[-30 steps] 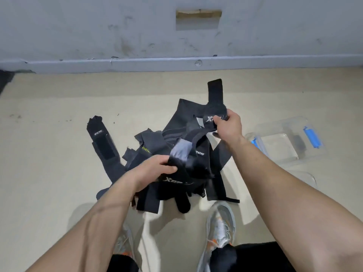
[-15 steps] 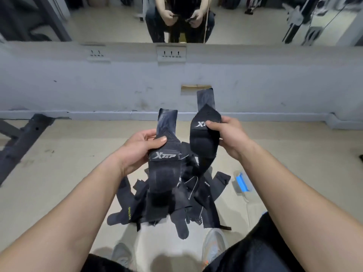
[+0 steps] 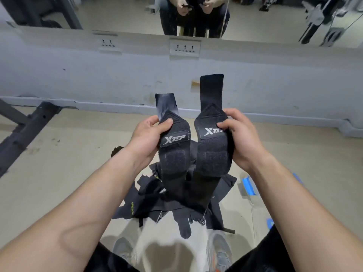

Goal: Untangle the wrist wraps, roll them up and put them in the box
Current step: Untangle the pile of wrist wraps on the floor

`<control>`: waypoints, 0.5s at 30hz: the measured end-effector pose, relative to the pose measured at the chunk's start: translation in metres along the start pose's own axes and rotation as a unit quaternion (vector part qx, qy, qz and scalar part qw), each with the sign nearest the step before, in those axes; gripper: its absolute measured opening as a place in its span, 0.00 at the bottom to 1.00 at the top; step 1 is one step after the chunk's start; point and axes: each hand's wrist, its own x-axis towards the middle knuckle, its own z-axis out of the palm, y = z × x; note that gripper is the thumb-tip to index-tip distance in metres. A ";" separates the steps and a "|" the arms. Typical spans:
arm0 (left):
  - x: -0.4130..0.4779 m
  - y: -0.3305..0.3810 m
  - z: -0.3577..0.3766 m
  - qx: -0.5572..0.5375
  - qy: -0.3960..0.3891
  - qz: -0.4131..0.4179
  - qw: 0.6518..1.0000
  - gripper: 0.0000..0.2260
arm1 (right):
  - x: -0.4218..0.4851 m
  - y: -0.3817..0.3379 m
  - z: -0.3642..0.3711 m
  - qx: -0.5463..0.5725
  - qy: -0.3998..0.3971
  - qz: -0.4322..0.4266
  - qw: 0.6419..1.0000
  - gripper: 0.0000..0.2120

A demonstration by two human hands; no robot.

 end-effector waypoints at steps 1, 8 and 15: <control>0.002 0.000 0.002 0.001 0.001 -0.004 1.000 0.08 | 0.002 0.001 0.003 0.009 -0.012 0.004 1.000 0.12; 0.007 -0.008 0.011 -0.005 -0.022 -0.045 0.999 0.13 | 0.010 0.024 0.023 -0.061 -0.054 -0.010 0.997 0.04; 0.009 -0.007 0.011 -0.043 -0.018 -0.077 0.996 0.12 | 0.022 0.036 0.029 -0.083 0.008 -0.026 0.996 0.04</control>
